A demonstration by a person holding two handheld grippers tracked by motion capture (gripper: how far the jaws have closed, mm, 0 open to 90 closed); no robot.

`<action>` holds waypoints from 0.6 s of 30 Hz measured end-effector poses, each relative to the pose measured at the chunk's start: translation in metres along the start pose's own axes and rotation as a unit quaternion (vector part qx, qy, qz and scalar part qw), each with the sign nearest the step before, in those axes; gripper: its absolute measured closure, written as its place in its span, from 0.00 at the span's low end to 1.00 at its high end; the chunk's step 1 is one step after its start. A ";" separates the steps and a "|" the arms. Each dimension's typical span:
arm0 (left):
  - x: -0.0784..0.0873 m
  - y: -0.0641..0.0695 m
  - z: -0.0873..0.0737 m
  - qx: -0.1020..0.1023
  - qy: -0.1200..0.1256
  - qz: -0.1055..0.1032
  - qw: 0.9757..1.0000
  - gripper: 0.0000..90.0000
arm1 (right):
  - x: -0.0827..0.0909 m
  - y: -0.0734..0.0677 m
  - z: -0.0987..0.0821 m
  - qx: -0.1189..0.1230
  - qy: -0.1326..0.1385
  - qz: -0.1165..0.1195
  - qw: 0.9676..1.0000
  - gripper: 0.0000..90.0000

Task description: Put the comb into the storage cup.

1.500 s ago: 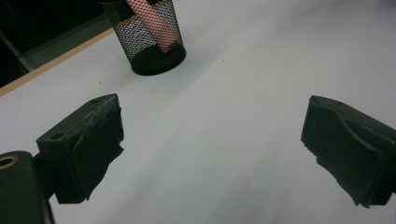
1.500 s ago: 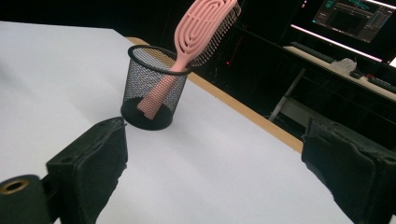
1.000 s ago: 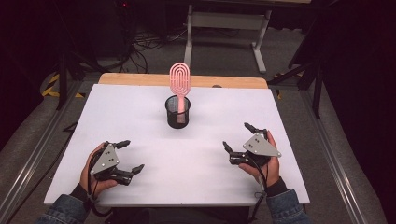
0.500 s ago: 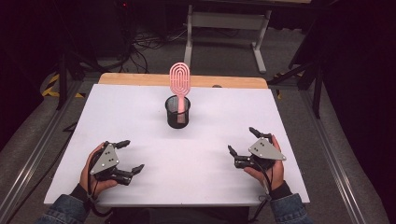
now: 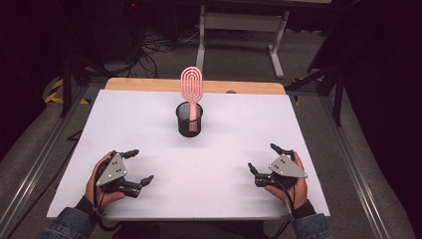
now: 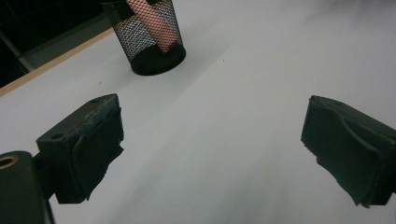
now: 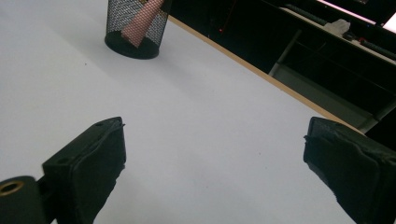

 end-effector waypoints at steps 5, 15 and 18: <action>0.000 0.000 0.000 0.000 0.000 -0.001 1.000 0.07 | 0.005 0.001 -0.009 0.012 -0.005 -0.005 1.000 0.07; -0.001 -0.002 0.001 0.006 0.003 0.001 1.000 0.07 | 0.020 0.004 -0.025 -0.012 -0.010 -0.007 1.000 0.06; -0.001 -0.003 0.002 0.008 0.004 0.002 1.000 0.07 | 0.023 0.006 -0.028 -0.020 -0.010 -0.008 1.000 0.06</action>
Point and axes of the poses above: each handheld gripper's, and its own axes: x roughly backward along the jaws, z roughly out of its top, y roughly to its right, the point moved 10 cm from there along -x, roughly forward along the jaws, and after that the axes turned 11 degrees about y, right-handed, at the moved point
